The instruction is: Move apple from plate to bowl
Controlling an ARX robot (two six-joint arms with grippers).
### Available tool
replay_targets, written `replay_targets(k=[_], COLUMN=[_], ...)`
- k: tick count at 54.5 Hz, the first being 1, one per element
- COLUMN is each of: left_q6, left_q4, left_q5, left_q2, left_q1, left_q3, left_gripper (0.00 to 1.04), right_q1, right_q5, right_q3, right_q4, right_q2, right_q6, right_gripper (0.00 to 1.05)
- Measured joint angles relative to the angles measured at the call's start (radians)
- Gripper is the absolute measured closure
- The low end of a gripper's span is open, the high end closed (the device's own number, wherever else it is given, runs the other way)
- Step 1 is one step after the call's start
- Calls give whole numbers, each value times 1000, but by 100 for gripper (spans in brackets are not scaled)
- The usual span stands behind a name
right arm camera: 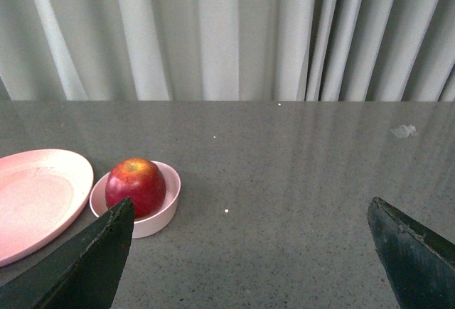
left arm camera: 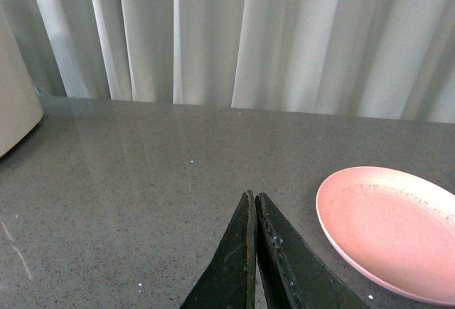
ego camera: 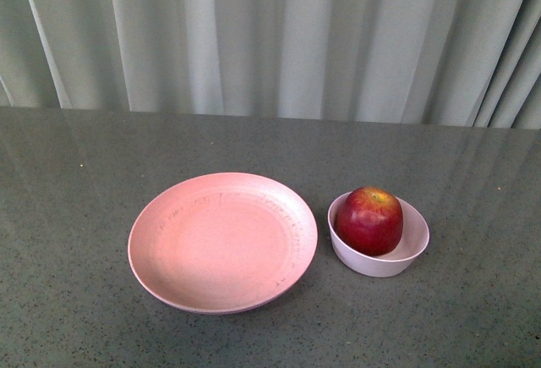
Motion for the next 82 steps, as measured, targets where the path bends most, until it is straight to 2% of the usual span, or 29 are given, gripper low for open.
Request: replay_targets(k=[5,11,38,69,82], left_q6=[0,0,0,0,2], left_q4=[-27,-189,-202,-202,-202], left_q5=[0,0,0,0,0], left_q2=[-26,-159,-185,-185,-185], left_q1=[0,0,1,1,1], left_q3=[0,0,0,0,0], left_gripper=[103,103,103,9,9], right_q1=[0,0,0,0,0], right_q5=[0,0,0,0,0], right_q3=[0,0,0,0,0], right_q4=[0,0,0,0,0], right_q2=[0,0,0,0,0], right_q6=[0,0,0,0,0], right_gripper=[9,9,9,9,9])
